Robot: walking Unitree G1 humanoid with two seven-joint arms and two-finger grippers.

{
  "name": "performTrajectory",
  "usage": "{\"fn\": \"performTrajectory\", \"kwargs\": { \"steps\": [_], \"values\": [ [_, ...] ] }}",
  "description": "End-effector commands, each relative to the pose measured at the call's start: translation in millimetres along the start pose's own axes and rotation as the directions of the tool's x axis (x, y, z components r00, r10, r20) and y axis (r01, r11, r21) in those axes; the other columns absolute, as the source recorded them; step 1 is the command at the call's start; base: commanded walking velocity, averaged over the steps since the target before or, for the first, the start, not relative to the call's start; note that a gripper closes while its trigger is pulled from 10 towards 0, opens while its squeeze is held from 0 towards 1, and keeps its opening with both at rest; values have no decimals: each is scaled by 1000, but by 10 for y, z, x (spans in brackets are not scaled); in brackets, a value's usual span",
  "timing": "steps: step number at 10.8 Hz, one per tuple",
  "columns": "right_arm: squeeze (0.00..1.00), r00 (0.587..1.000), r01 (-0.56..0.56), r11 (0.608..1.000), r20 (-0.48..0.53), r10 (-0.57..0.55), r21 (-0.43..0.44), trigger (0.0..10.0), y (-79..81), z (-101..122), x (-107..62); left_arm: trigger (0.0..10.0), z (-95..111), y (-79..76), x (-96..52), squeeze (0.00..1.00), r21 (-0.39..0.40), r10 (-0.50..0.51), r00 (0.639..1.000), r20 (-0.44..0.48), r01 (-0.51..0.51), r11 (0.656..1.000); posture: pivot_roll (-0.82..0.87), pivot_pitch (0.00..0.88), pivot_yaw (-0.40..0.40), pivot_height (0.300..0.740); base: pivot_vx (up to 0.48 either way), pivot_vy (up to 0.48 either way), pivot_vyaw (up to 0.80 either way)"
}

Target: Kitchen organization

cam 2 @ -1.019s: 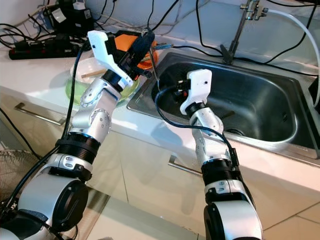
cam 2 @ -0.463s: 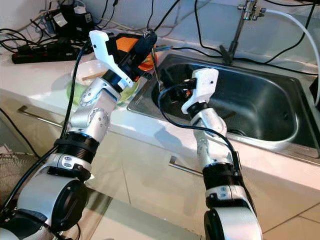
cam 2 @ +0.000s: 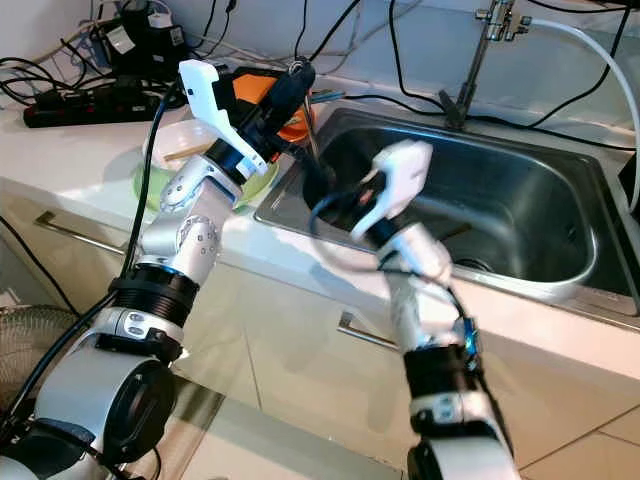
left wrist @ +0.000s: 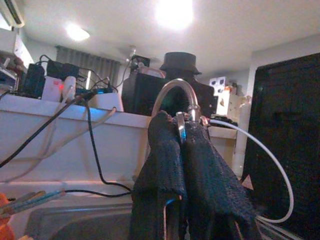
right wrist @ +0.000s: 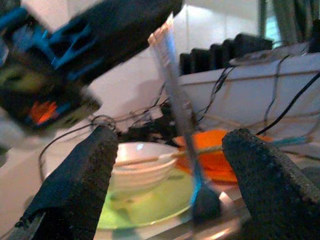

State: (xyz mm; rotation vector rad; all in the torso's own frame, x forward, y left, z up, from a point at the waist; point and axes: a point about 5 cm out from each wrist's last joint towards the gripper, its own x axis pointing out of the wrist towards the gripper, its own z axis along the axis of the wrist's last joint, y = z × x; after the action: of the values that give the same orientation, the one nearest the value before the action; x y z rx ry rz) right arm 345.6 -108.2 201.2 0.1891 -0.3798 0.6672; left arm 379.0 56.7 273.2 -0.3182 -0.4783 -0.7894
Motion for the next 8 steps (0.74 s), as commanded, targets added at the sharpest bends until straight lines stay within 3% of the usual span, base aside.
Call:
{"fn": "performTrajectory", "kwargs": {
  "steps": [1,8],
  "values": [
    [0,999,-43,999,5,43,-10,10000,59,39,23,10000,31,-36,21,0,14,-23,1000,3,23,1000,139,0,27,740,0,0,0],
    [0,1000,29,999,-10,-29,-16,10000,30,-9,65,10000,-47,-121,-6,0,-15,-85,996,-39,85,996,151,0,22,740,0,0,0]
  ]
}}
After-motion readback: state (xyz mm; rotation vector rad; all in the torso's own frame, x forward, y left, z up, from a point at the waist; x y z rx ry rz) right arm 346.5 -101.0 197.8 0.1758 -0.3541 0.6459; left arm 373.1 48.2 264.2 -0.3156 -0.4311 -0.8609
